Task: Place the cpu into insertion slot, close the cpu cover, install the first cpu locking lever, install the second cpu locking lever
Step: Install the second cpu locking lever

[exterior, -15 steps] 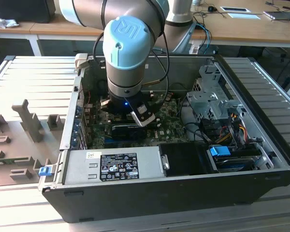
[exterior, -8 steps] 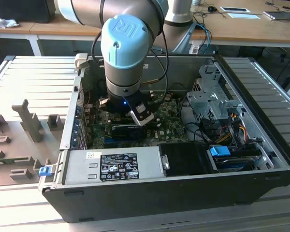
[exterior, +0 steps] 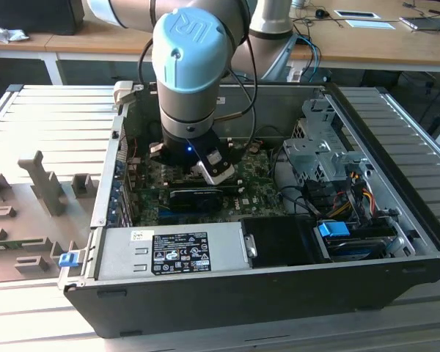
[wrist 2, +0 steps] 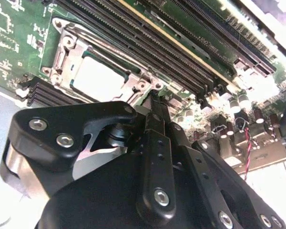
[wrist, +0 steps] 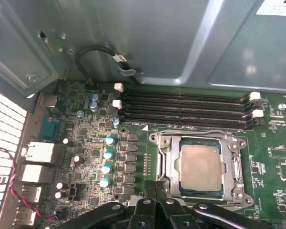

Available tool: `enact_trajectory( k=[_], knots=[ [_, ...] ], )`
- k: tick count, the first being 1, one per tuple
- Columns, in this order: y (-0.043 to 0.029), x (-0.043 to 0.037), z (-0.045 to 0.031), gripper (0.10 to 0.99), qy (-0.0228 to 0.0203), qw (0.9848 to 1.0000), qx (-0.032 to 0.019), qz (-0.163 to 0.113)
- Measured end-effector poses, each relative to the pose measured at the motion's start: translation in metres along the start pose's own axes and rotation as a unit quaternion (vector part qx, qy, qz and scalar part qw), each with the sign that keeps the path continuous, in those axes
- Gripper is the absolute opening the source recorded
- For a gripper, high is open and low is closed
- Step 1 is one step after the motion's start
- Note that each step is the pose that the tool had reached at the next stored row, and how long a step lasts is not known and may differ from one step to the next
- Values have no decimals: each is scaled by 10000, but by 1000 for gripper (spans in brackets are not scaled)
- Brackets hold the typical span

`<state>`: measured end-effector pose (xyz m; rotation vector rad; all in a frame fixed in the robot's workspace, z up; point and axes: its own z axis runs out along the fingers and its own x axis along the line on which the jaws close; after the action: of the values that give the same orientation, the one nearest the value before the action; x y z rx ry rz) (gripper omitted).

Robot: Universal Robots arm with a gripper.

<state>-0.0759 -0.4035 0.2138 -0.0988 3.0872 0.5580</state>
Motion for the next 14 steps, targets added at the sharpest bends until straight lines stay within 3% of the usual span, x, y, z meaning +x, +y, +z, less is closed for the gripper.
enact_trajectory(
  k=[8, 14],
  knots=[
    [54, -2, -145, 106, 0, 10000, 0, 0],
    [76, -3, -204, 106, 0, 10000, 0, 0]
  ],
)
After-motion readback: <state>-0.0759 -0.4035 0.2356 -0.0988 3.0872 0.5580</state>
